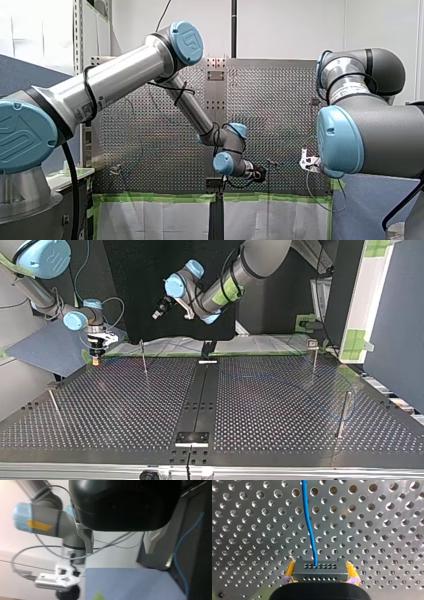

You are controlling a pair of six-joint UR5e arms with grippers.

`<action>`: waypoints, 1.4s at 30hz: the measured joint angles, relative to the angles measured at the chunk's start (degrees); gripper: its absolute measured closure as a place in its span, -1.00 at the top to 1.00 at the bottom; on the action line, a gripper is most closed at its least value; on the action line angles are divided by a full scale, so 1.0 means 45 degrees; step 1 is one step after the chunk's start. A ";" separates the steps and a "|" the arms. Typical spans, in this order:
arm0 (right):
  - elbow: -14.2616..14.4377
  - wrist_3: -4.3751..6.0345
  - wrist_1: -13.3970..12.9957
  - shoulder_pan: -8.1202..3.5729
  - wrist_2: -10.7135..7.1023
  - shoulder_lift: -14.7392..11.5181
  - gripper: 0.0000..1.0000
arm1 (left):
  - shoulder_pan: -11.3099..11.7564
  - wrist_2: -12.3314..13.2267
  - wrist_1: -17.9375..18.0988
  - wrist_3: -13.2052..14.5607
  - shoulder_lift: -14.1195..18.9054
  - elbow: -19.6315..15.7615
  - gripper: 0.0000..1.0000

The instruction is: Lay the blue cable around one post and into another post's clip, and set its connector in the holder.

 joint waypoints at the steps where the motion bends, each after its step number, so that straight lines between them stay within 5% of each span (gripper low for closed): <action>1: -0.0001 0.0003 0.0000 0.0003 0.0000 0.0001 -1.00 | -0.0045 -0.0085 0.0123 -0.0130 -0.0001 0.0083 1.00; 19: 0.0000 0.0104 -0.0028 0.0079 -0.0007 0.0008 -1.00 | -0.0302 -0.2171 0.2023 -0.2324 -0.0001 0.0287 1.00; 29: 0.0000 0.0272 -0.0173 0.0095 -0.0041 0.0009 -1.00 | -0.0350 -0.2606 0.1967 -0.2676 -0.0001 0.0287 1.00; 42: -0.0002 0.0283 -0.0195 0.0191 -0.0059 0.0012 -1.00 | -0.0367 -0.3966 0.0835 -0.2687 -0.0016 0.0284 1.00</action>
